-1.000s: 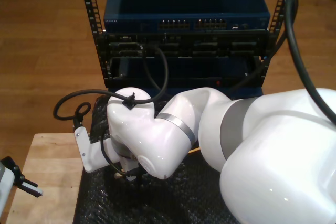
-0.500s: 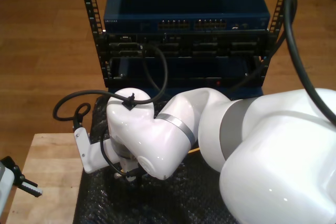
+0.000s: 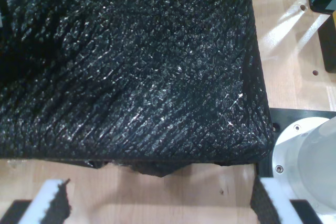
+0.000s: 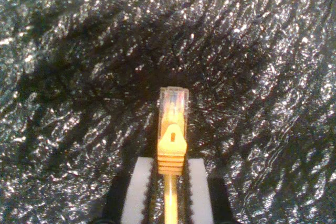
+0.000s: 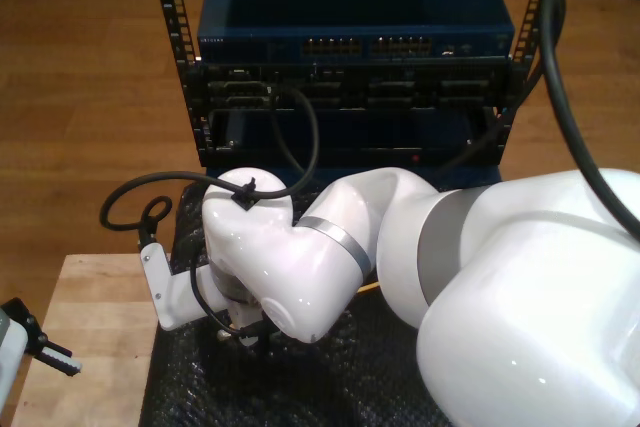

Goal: Grab the cable and plug it in

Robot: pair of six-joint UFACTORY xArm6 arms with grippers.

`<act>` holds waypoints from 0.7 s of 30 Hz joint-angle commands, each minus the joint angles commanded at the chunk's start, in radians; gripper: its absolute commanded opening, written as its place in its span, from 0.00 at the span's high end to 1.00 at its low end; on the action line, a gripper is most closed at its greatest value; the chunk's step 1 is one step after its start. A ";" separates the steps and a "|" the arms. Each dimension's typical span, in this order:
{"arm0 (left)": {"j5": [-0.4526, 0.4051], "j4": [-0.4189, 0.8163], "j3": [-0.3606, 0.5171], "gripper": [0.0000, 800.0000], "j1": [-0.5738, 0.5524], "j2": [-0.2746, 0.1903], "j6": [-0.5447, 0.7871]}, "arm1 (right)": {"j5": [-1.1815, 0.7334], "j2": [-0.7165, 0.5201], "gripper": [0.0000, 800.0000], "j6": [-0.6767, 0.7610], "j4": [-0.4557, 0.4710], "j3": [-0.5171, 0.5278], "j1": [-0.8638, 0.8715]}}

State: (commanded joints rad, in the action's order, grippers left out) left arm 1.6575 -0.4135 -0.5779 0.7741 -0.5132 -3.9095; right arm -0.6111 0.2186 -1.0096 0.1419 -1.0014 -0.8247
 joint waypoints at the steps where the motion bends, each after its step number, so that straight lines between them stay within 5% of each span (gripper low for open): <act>1: 0.000 0.000 0.002 0.00 0.000 0.000 0.000 | 0.000 0.000 0.87 0.000 0.000 0.000 -0.002; 7: 0.000 0.000 0.002 0.00 0.000 0.000 0.000 | 0.000 0.000 0.97 0.000 0.000 0.002 0.000; 21: 0.003 0.000 0.000 0.00 0.000 0.000 0.000 | -0.006 -0.057 0.99 0.000 -0.006 0.002 0.014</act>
State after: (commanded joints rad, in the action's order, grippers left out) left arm 1.6606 -0.4135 -0.5779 0.7741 -0.5132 -3.9095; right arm -0.6172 0.1619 -1.0096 0.1358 -0.9998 -0.8109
